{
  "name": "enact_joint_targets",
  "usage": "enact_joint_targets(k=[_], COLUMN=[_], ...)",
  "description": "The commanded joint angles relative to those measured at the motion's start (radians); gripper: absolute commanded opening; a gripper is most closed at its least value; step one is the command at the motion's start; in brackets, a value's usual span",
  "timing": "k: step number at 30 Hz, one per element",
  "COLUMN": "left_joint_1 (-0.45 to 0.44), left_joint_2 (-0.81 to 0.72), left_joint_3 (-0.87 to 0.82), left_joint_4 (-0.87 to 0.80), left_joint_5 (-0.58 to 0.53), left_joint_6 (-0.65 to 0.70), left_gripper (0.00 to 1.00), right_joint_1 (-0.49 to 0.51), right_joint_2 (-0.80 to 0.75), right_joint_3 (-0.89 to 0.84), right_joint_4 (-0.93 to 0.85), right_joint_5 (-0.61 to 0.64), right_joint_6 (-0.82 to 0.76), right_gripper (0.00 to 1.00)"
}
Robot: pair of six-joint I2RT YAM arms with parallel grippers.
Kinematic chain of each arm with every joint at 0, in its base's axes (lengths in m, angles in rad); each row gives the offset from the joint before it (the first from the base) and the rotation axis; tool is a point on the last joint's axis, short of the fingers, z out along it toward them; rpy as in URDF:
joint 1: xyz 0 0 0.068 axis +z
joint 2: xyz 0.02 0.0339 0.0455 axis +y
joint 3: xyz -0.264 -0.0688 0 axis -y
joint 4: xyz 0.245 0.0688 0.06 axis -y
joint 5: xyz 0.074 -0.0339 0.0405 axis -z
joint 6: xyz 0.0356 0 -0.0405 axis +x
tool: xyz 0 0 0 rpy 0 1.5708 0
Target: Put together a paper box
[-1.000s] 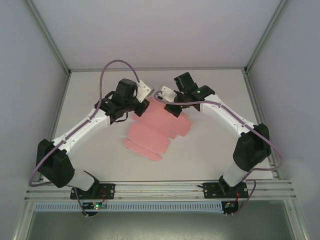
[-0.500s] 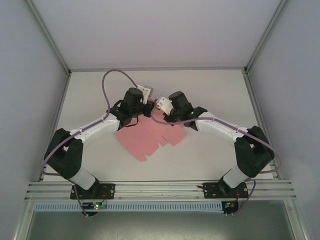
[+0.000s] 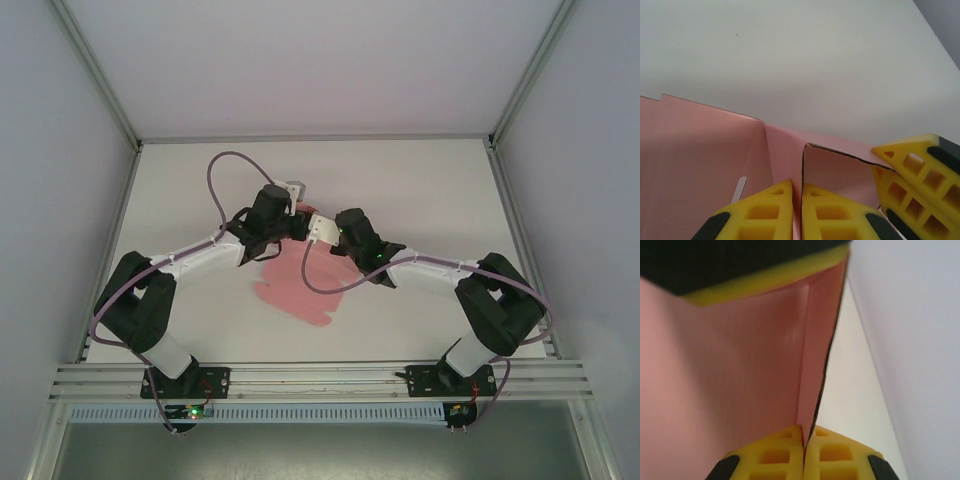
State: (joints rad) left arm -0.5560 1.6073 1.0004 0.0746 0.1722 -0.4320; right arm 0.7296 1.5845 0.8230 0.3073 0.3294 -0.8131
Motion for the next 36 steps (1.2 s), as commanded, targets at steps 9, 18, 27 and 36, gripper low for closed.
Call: enact_joint_targets(k=[9, 18, 27, 36], left_joint_1=[-0.028, 0.096, 0.278, 0.281], left_joint_2=[-0.249, -0.665, -0.580, -0.450], left_joint_3=[-0.082, -0.352, -0.401, -0.419], left_joint_4=[-0.241, -0.315, -0.040, 0.128], left_joint_5=[-0.185, -0.217, 0.220, 0.380], left_joint_6=[0.052, -0.005, -0.077, -0.062], left_gripper=[0.66, 1.00, 0.96, 0.78], right_joint_1=[-0.031, -0.141, -0.191, -0.215], right_joint_2=[-0.118, -0.200, -0.209, -0.197], right_joint_3=[0.049, 0.071, 0.098, 0.118], right_joint_4=[-0.082, -0.255, -0.306, -0.307], right_joint_5=[-0.226, -0.464, -0.598, -0.639], right_joint_6=[0.016, 0.053, 0.084, 0.121], right_gripper=[0.00, 0.00, 0.00, 0.00])
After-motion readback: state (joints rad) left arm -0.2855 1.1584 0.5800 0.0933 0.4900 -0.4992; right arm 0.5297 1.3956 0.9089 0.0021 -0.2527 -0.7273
